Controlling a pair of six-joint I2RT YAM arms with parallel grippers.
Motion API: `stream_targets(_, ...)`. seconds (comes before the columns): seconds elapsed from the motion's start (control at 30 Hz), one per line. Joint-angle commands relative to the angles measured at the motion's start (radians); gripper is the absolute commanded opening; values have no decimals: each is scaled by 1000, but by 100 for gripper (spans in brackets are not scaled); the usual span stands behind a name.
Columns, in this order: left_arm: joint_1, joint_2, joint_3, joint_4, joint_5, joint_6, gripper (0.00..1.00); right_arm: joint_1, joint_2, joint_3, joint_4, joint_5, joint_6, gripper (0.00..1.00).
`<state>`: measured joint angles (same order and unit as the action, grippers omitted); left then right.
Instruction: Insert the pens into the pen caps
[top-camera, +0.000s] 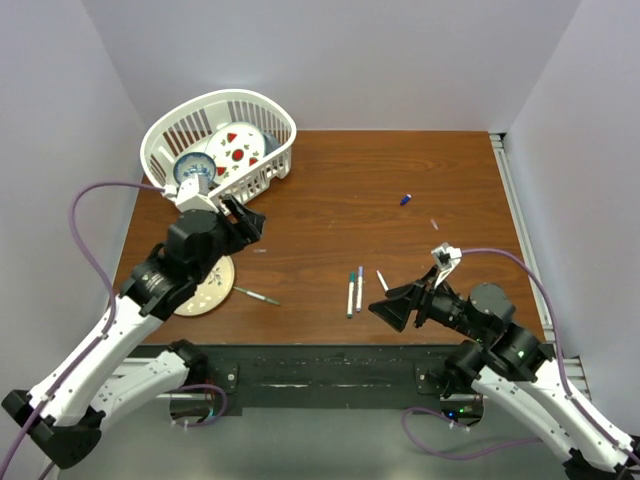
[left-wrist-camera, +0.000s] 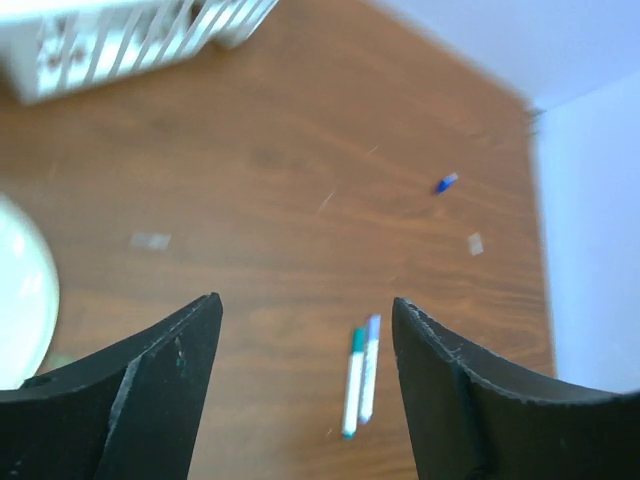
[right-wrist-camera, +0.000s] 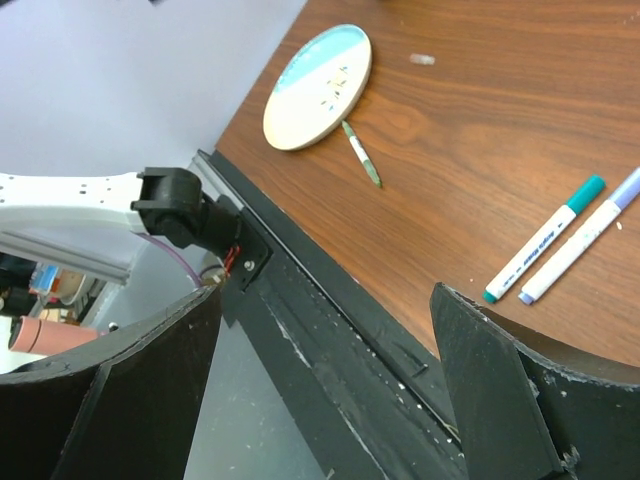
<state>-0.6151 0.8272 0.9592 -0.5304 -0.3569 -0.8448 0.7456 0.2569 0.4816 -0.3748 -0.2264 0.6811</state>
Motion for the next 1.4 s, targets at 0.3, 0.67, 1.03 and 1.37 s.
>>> stream_targets(0.3,5,67,-365,-149,59,-586,67,0,61,-37,111,-24,21,88)
stream_targets(0.67,3,277,-310,-83,24,-612,59,-2,27,-29,71,-10,6,88)
stream_targets(1.03,5,470,-234,-124,45,-643,60,-2,16,-20,54,-4,-8,88)
stream_targets(1.37,3,616,-182,-172,47,-622,45,0,15,-12,43,4,-25,88)
